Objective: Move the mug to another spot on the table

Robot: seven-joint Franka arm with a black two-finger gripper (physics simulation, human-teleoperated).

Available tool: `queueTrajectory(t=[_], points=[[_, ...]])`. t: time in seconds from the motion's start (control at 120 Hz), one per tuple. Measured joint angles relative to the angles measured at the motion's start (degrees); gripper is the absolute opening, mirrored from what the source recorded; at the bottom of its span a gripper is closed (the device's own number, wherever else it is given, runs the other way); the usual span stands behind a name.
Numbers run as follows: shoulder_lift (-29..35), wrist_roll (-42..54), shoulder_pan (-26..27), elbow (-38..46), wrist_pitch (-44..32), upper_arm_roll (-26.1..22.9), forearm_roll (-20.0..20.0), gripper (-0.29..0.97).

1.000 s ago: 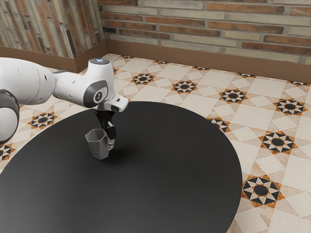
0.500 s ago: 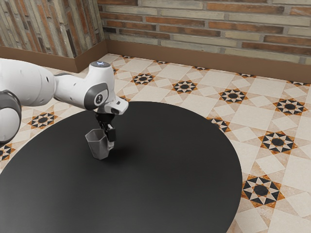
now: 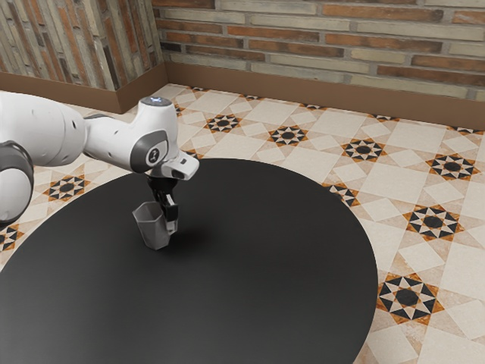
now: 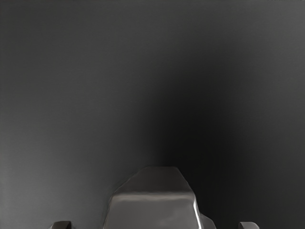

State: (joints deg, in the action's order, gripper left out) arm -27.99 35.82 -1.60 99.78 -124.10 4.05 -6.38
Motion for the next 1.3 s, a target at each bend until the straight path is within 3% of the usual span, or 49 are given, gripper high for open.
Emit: queueTrajectory(t=[0.075, 0.317, 0.667, 0.792, 0.917, 1.025, 1.3], points=[[-0.2, -0.29, 0.03, 0.0, -0.21, 0.0, -0.31, 0.37], [0.18, -2.06, 0.31, -0.27, -0.11, 0.08, -1.5, 0.22], [0.47, -7.45, 0.45, -3.76, 9.63, -0.11, -2.29, 0.06], [0.47, -9.74, 0.43, -4.84, 14.09, -0.13, -0.69, 0.03], [0.48, -12.3, 0.45, -4.98, 17.52, -0.16, 1.67, 0.09], [0.5, -14.93, 0.46, -5.0, 19.5, -0.19, 3.61, 0.0], [0.31, -23.79, 0.3, -7.1, 26.12, -2.85, 5.93, -0.02]])
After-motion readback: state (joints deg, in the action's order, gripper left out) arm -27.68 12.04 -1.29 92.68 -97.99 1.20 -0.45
